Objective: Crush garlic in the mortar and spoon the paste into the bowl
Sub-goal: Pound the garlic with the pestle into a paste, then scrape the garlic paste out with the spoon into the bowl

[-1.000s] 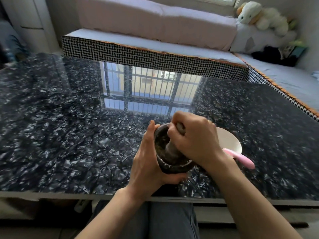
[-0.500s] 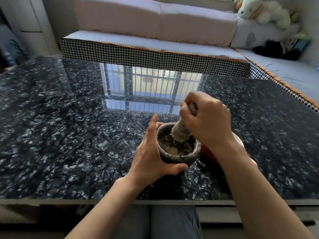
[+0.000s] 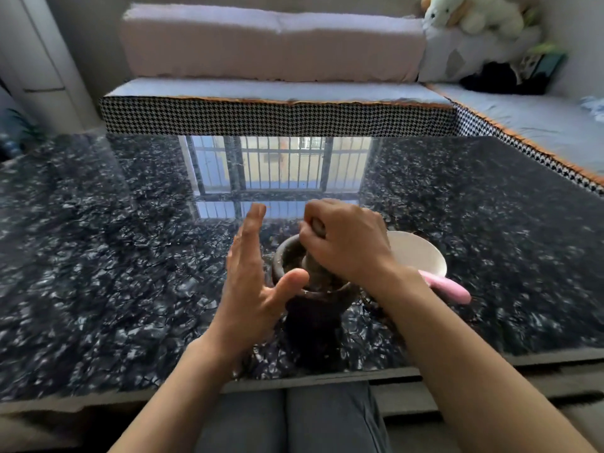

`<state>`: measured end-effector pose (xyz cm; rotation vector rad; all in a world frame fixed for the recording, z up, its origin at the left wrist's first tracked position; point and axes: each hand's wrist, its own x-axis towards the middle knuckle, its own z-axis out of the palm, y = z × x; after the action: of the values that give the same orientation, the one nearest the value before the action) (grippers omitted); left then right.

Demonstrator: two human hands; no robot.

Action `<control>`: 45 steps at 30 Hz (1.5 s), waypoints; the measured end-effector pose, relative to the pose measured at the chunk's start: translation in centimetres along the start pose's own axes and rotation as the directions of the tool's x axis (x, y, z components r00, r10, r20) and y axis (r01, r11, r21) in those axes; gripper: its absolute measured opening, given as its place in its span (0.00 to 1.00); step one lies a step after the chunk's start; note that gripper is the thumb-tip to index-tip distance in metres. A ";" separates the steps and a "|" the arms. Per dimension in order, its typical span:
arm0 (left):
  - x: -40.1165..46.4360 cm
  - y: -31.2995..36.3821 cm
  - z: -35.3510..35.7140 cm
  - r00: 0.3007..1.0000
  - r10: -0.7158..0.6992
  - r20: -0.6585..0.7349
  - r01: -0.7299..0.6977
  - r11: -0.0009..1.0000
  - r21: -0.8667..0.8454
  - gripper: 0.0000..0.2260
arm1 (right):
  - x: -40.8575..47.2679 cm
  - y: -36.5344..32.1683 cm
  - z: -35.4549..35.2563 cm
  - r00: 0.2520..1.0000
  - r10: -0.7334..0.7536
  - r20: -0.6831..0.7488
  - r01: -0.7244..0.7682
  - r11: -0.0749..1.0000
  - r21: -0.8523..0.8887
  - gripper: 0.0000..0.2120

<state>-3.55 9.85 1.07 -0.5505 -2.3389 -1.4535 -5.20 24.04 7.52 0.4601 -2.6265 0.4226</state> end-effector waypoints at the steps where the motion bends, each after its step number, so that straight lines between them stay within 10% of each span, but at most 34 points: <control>1: 0.1 0.4 -0.3 0.999 -0.002 -0.041 0.001 1.000 -0.011 0.39 | 0.1 0.3 -0.6 0.998 0.025 -0.064 -0.024 1.000 0.013 0.08; 4: 0.7 1.3 -0.8 0.996 0.010 -0.084 -0.008 1.000 0.025 0.36 | 0.2 0.7 -1.5 0.968 0.120 -0.220 -0.103 0.991 0.089 0.06; 9: 1.6 2.0 -0.6 0.991 0.055 -0.122 -0.050 0.998 0.042 0.35 | 0.1 -0.6 -0.4 0.991 -0.027 0.130 0.031 0.999 -0.025 0.06; 13: 1.7 2.3 -0.8 0.978 0.071 -0.197 -0.065 0.997 0.038 0.31 | 0.5 -0.4 -2.0 0.981 0.034 -0.189 -0.011 0.993 0.120 0.06; 22: 1.5 3.2 -0.2 0.980 0.053 -0.191 -0.050 0.999 0.020 0.29 | -1.1 0.1 0.2 0.999 -0.018 0.038 0.013 0.990 0.139 0.11; 29: 2.1 4.4 1.5 0.995 0.094 -0.011 -0.093 0.993 0.069 0.26 | -2.4 1.4 -0.5 0.970 0.174 0.170 -0.234 0.475 0.848 0.21; 35: 2.7 5.4 1.3 0.992 0.119 0.044 -0.127 0.955 0.269 0.25 | -5.7 5.8 -3.5 0.861 0.429 -0.272 -0.379 0.899 0.218 0.09; 41: 2.3 5.6 1.4 0.992 0.093 0.090 -0.119 0.929 0.350 0.22 | -8.1 7.2 -2.6 0.791 0.609 0.051 -0.559 0.754 -0.345 0.17; 45: 2.1 5.7 0.8 0.990 0.084 0.111 -0.119 0.925 0.361 0.20 | -7.9 7.8 -2.5 0.706 0.692 0.150 -0.642 0.715 -0.278 0.18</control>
<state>-2.62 13.18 6.15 -0.6332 -2.5279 -0.9266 -0.57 33.88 4.35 -0.5985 -2.9729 0.3103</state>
